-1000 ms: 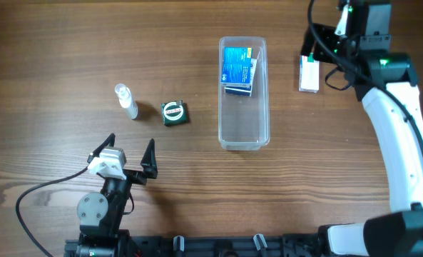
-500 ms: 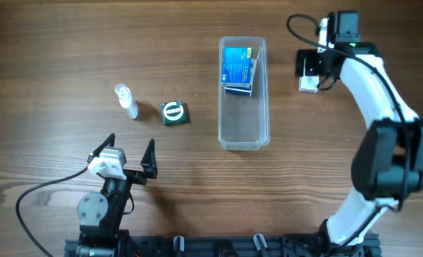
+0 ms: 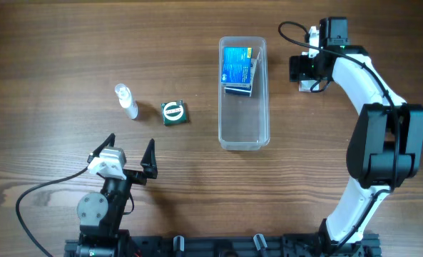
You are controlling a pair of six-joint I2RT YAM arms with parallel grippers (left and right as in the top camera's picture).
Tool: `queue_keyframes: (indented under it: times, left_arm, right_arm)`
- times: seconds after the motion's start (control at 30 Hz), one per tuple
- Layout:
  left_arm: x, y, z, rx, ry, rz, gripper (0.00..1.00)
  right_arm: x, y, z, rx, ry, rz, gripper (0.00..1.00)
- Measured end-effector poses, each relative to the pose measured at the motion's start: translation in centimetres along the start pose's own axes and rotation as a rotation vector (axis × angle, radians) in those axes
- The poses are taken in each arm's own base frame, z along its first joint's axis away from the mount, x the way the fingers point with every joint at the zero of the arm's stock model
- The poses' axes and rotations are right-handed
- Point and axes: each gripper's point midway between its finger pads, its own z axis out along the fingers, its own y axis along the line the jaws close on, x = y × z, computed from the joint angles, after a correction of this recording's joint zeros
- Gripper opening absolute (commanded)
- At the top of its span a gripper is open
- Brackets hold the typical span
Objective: Pack container
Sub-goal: 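Move right gripper to the white Panadol box and grasp it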
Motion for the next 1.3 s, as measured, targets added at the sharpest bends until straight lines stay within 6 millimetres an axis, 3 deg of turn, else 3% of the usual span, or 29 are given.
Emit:
queue_keyframes:
  times: [0.33, 0.57, 0.9, 1.3]
  left_arm:
    - [0.0, 0.0, 0.0, 0.000, 0.000, 0.000, 1.00]
    - [0.0, 0.0, 0.0, 0.000, 0.000, 0.000, 1.00]
    - [0.0, 0.0, 0.0, 0.000, 0.000, 0.000, 1.00]
    - [0.0, 0.0, 0.0, 0.000, 0.000, 0.000, 1.00]
  right_arm:
    - [0.2, -1.4, 0.5, 0.014, 0.003, 0.048, 0.94]
    - [1.8, -1.2, 2.7, 0.011, 0.061, 0.055, 0.94]
    - [1.8, -1.2, 3.1, 0.011, 0.061, 0.068, 0.66]
    - [1.7, -1.2, 2.8, 0.012, 0.057, 0.081, 0.57]
